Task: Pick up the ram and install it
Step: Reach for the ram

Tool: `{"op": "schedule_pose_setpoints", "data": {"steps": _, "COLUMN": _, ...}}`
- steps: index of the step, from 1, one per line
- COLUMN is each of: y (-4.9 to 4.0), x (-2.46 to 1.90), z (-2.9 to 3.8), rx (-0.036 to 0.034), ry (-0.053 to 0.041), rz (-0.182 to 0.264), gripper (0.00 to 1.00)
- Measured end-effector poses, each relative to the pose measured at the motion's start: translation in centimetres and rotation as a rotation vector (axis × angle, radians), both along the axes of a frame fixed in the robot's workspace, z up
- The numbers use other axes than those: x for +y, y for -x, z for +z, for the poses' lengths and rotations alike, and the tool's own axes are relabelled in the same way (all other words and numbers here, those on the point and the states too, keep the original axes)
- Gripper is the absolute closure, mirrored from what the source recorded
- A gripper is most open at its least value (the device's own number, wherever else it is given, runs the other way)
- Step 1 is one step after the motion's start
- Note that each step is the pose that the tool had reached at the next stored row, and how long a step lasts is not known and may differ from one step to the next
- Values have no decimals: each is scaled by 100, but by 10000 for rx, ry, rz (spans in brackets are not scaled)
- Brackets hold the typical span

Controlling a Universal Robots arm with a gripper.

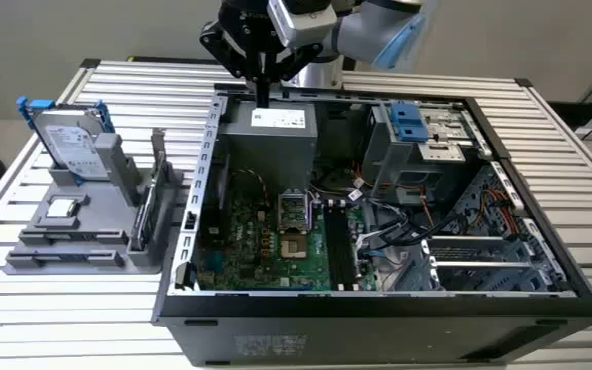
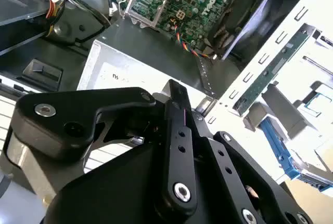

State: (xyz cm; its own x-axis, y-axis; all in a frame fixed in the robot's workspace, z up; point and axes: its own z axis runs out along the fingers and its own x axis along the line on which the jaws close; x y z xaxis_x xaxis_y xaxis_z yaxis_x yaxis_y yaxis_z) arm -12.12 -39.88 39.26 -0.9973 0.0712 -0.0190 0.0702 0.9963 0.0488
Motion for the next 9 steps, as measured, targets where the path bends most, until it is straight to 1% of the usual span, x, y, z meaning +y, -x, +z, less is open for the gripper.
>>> {"op": "schedule_pose_setpoints", "data": {"steps": 9, "y": 12, "x": 0, "z": 0, "rx": 1, "ry": 0, "rz": -2, "gripper": 100}}
